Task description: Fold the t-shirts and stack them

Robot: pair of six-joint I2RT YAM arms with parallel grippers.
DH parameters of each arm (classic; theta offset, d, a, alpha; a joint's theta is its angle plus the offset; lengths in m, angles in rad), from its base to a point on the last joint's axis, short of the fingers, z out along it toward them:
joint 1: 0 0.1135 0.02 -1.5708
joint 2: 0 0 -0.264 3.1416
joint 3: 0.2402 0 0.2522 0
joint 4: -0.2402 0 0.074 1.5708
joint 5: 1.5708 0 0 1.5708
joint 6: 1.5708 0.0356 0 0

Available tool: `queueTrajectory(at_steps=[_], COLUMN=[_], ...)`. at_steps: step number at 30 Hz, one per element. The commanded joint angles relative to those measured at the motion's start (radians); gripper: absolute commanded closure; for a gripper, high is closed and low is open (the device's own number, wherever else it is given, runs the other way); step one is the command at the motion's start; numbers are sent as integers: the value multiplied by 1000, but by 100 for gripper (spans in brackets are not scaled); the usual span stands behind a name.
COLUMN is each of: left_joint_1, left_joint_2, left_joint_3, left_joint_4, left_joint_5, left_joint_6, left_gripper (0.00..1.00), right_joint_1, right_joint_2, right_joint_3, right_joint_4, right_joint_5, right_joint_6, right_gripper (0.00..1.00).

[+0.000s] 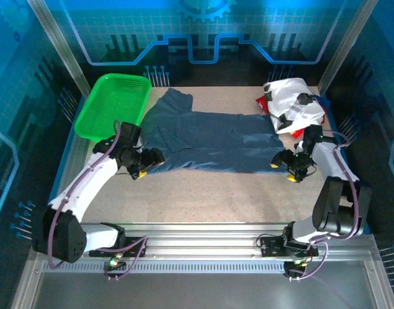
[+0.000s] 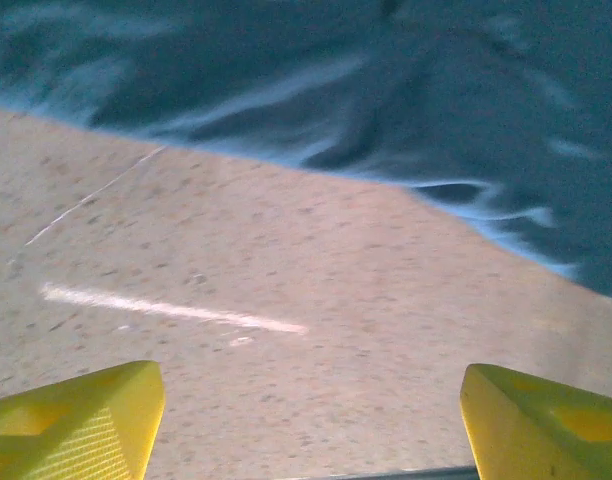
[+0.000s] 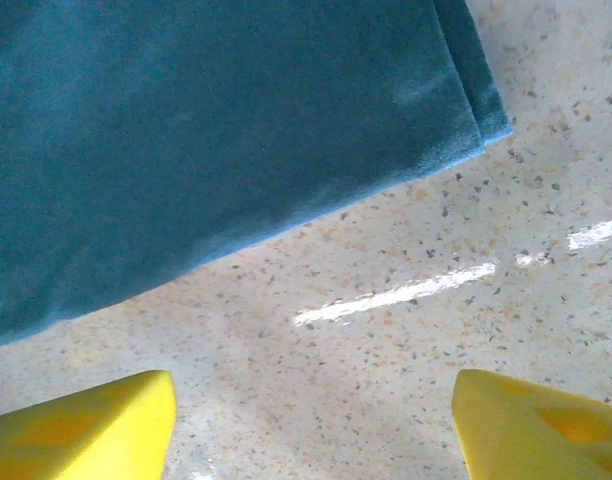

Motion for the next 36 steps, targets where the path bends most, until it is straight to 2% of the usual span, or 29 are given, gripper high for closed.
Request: queueTrajectory(at_steps=[1,9,15,17,22,26,33,36], left_joint_1=[28,60,64,66,71,85,115,115], left_joint_2=[51,193,286,316,393,467,539,498], left_joint_3=[-18,-34,-52,-53,-32,15,74,41], left_joint_4=[5,98,197,222,252,253,232,212], left_joint_5=[-76,-219,-305,-332,-385,-397,-413,-406], left_joint_6=[11,54,15,2,-7,13,65,76], left_gripper=[23,25,26,29,37,48,90,94], right_joint_1=[-9,-15,-7,-6,-3,-1,-1,-1], right_joint_2=[55,184,259,274,304,314,307,283], right_joint_3=[3,30,63,72,108,125,116,108], right_joint_4=[78,133,149,159,154,141,124,111], right_joint_5=[15,64,112,135,186,210,253,265], right_joint_6=[10,24,49,58,63,46,7,-5], right_gripper=[27,30,35,41,72,84,94,96])
